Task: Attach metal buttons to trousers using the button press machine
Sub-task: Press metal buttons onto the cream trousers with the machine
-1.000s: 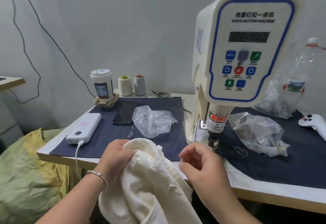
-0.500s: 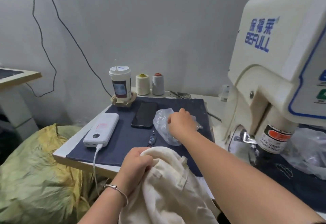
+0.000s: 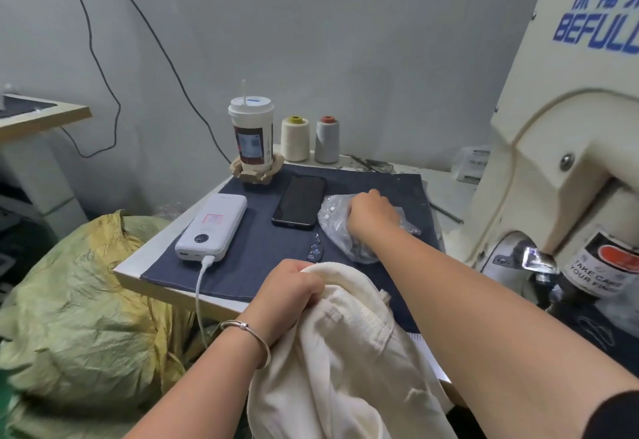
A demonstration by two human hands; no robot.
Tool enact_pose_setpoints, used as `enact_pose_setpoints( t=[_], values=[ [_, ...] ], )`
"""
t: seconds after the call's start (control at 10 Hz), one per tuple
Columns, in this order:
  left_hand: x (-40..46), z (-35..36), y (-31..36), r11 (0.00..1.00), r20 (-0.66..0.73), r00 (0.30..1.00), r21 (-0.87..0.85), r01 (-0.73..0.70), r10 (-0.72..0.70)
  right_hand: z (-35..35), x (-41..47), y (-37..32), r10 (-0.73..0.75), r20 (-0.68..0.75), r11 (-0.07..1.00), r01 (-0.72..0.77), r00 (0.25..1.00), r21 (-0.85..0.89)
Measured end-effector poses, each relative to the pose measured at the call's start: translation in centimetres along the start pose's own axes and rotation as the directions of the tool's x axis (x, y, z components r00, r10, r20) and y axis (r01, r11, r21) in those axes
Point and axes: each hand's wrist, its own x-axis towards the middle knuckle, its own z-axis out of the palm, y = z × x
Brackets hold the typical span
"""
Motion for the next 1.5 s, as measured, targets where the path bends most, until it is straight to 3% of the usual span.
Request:
enact_pose_setpoints(
  t=[0.4,0.5,0.6,0.7,0.8,0.9,1.0,1.1,1.2,1.3,1.4,1.5],
  values=[
    [-0.3,0.0,0.0,1.0,-0.013,1.0,-0.008,-0.021,0.021,0.4,-0.2,0.2,0.027,-0.102,0.999,-0.024,0.994,0.033],
    [-0.3,0.0,0.0,1.0,-0.012,1.0,-0.008,-0.022,0.022,0.3,-1.2,0.2,-0.022,-0.266,0.998,0.035,0.964,0.044],
    [-0.3,0.0,0.1,1.0,-0.013,1.0,-0.004,-0.017,0.017,-0.7,-3.5,0.4,-0.118,-0.462,0.992,0.124,0.879,-0.017],
    [-0.5,0.1,0.2,1.0,-0.014,1.0,0.0,-0.024,0.024,-2.1,-6.8,1.1,-0.187,-0.564,0.978,0.207,0.804,-0.029],
    [-0.6,0.2,0.4,1.0,-0.03,0.999,0.012,-0.025,0.026,-2.9,-12.7,2.3,-0.21,-0.732,0.941,0.336,0.648,0.027],
    [-0.7,0.6,0.7,1.0,-0.045,0.999,-0.01,-0.016,0.016,-2.0,-19.4,5.6,-0.18,-0.847,0.843,0.521,0.501,0.13],
    [-0.9,0.9,0.8,1.0,-0.054,0.998,0.015,-0.01,0.011,-0.3,-24.2,11.3,-0.061,-0.89,0.842,0.501,0.453,0.197],
    [-1.5,1.5,1.4,0.996,-0.065,0.998,0.09,-0.002,0.007,0.6,-25.8,17.9,0.124,-0.882,0.923,0.273,0.455,0.271],
    [-2.0,2.9,2.5,0.992,-0.087,0.995,0.124,-0.038,0.049,0.5,-24.7,23.9,0.271,-0.777,0.922,0.079,0.569,0.379],
    [-1.8,4.7,3.5,0.981,-0.073,0.993,0.181,-0.074,0.088,0.0,-22.2,28.5,0.363,-0.465,0.856,-0.092,0.807,0.509],
    [-1.5,5.9,3.7,0.981,-0.071,0.995,0.189,-0.05,0.065,-0.2,-20.8,31.2,0.319,-0.195,0.809,-0.16,0.927,0.566],
    [-1.1,6.4,3.5,0.976,-0.064,0.998,0.219,-0.01,0.024,-0.2,-20.3,32.3,0.303,-0.014,0.747,-0.228,0.953,0.624]
  ],
)
